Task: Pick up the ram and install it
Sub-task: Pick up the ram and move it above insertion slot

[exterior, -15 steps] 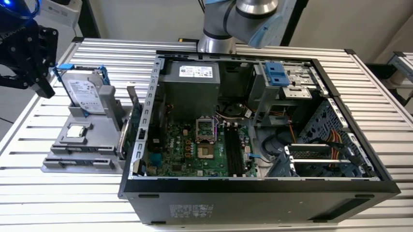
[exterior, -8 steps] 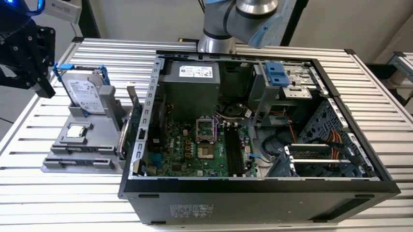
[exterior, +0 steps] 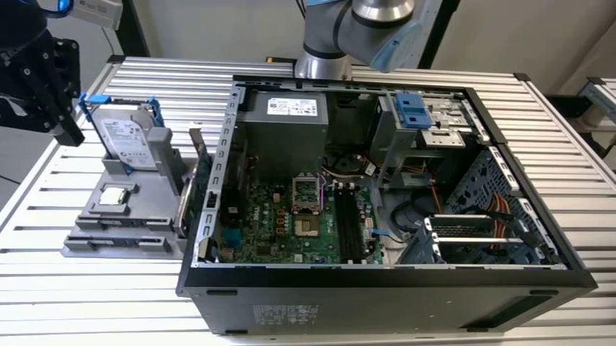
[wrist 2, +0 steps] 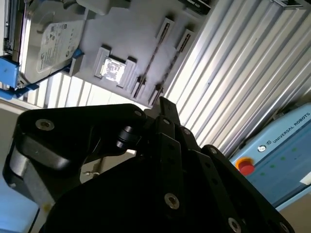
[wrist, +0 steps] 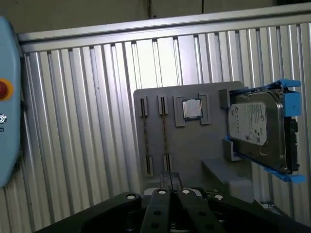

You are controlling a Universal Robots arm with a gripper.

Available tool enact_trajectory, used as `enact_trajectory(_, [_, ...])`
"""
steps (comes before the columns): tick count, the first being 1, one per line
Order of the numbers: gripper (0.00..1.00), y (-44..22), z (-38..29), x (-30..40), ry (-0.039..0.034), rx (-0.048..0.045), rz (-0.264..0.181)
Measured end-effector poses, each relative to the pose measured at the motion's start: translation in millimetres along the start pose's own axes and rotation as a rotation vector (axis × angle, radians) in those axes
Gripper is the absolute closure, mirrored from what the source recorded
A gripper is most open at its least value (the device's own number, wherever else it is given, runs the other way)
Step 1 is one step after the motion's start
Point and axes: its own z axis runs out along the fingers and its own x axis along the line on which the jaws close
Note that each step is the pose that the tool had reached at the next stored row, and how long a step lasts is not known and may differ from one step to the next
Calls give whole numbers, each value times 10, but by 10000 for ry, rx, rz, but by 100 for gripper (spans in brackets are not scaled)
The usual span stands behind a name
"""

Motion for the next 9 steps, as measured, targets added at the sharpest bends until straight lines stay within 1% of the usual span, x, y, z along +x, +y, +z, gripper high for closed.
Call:
enact_trajectory(4, [100,0,0,0,1,-1,-364])
enact_trajectory(9, [100,-1,0,0,0,39,-815])
